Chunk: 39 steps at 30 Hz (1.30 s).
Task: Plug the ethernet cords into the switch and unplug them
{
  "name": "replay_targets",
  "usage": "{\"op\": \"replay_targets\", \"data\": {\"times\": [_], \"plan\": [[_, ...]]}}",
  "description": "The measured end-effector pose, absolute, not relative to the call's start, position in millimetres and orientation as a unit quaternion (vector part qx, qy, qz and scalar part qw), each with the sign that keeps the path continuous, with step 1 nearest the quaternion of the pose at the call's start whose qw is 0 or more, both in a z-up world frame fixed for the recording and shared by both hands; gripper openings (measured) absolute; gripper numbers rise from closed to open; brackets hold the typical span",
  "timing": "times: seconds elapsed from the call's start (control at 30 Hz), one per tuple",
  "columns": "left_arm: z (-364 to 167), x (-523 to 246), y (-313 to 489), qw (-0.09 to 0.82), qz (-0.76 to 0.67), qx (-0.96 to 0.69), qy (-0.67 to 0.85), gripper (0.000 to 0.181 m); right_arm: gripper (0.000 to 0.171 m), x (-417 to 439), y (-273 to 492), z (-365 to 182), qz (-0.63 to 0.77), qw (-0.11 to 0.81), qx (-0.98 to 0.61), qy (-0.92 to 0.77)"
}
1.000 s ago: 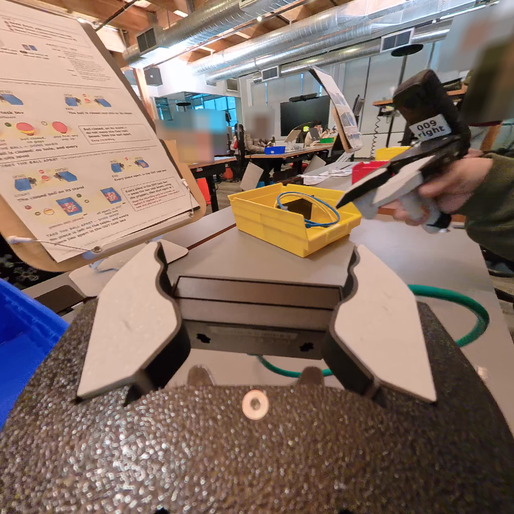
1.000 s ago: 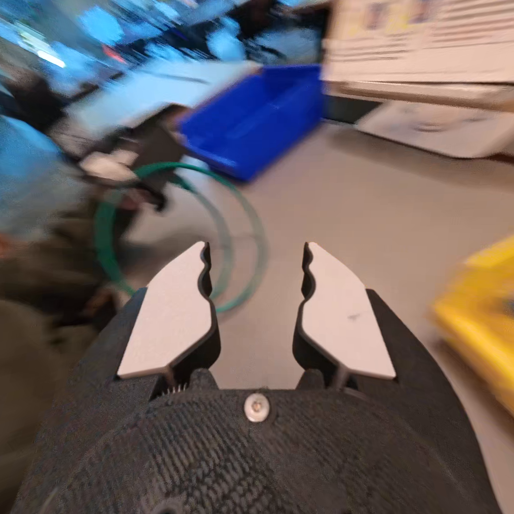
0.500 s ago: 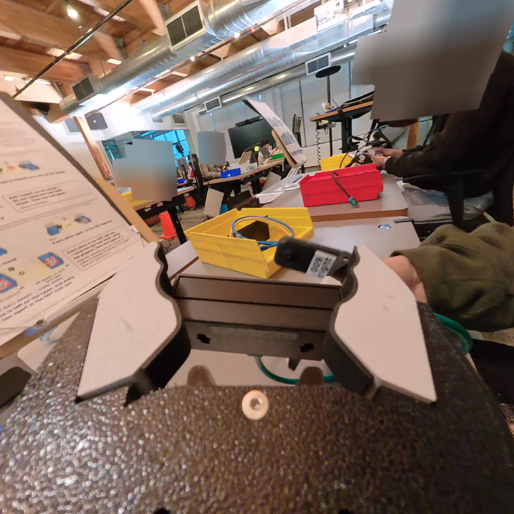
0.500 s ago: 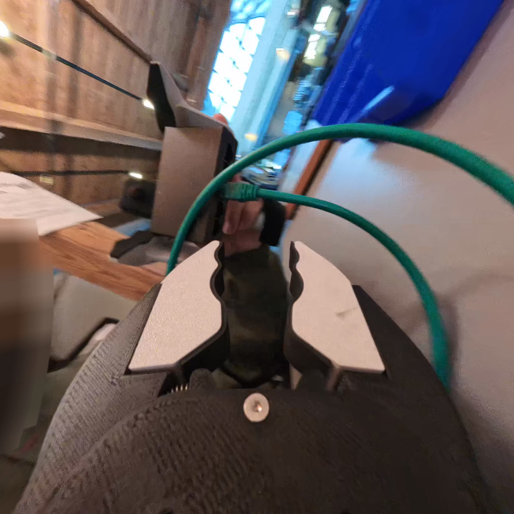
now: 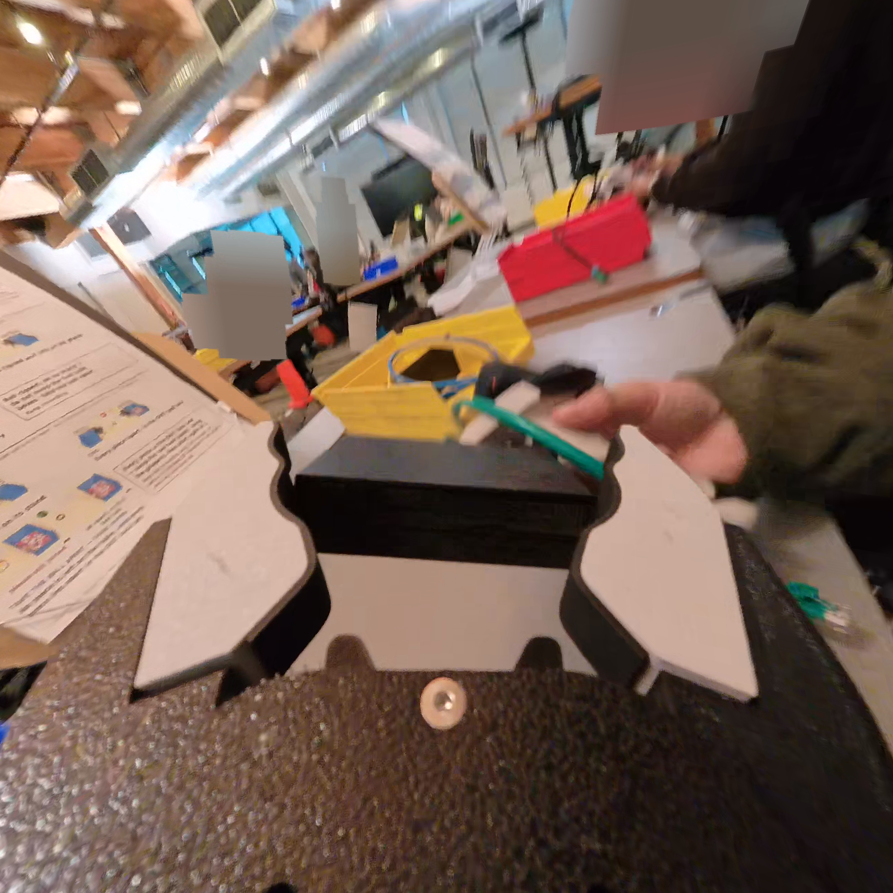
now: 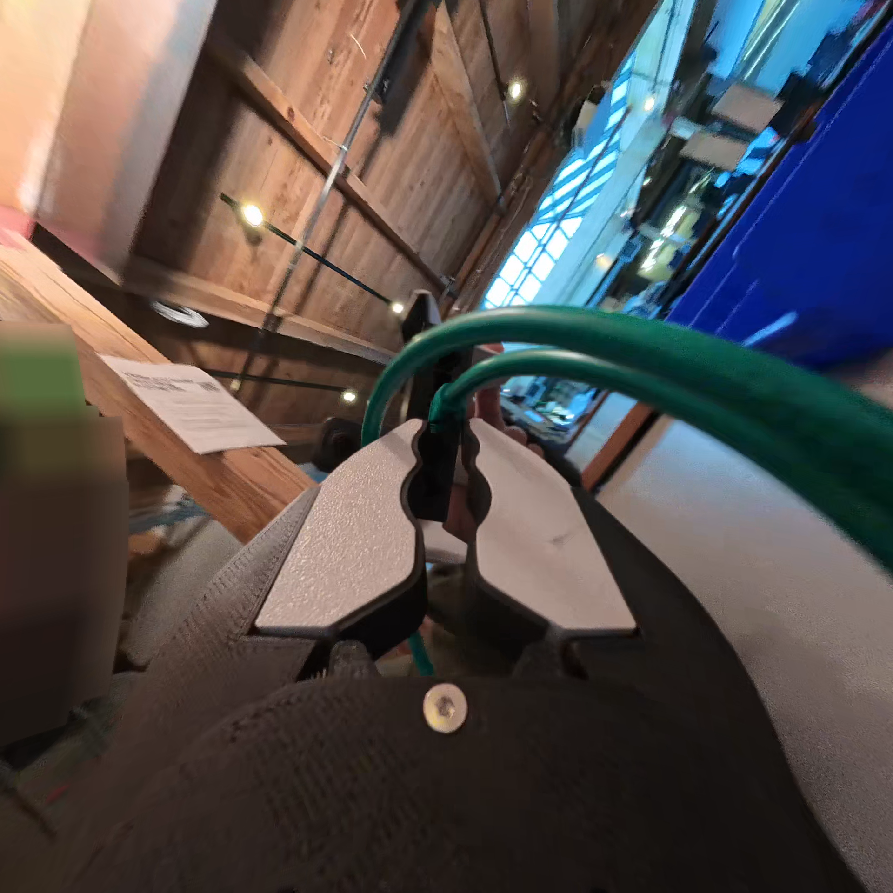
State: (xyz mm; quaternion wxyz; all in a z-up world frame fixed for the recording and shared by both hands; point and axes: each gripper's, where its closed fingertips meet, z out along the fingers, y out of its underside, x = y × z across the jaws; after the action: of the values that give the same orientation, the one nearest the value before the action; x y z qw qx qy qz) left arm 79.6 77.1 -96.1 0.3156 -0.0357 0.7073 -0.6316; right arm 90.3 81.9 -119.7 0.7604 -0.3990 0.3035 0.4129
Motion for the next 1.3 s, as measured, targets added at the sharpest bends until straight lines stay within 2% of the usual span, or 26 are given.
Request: {"op": "replay_targets", "data": {"times": [0.17, 0.67, 0.93, 1.0, 1.03, 1.1, 1.3], "plan": [[-110.2, 86.7, 76.4, 0.354, -0.591, -0.021, 0.724, 0.121, 0.015, 93.2, 72.0, -112.0, 0.327, 0.758, -0.482, 0.293], [-122.1, 88.5, 75.0, 0.355, -0.596, -0.001, 0.72, 0.12, 0.012, 92.8, 67.5, -115.2, 0.334, 0.747, -0.489, 0.302], [-142.2, 94.2, 77.4, 0.378, -0.525, 0.008, 0.762, 0.11, 0.014, 95.8, 66.3, -113.1, 0.315, 0.747, -0.493, 0.314], [-145.0, 100.7, 78.3, 0.41, -0.501, 0.009, 0.762, 0.11, 0.011, 98.1, 65.4, -112.2, 0.317, 0.748, -0.482, 0.327], [-145.8, 104.7, 78.9, 0.427, -0.488, 0.008, 0.761, 0.109, 0.003, 99.2, 64.5, -112.6, 0.315, 0.751, -0.477, 0.331], [-151.4, 113.8, 80.6, 0.458, -0.451, 0.003, 0.767, 0.109, 0.002, 97.8, 63.4, -109.2, 0.335, 0.756, -0.455, 0.33], [-146.1, 114.1, 72.5, 0.445, -0.49, -0.013, 0.749, 0.107, 0.0, 100.2, 66.7, -130.6, 0.279, 0.735, -0.519, 0.334]]}}
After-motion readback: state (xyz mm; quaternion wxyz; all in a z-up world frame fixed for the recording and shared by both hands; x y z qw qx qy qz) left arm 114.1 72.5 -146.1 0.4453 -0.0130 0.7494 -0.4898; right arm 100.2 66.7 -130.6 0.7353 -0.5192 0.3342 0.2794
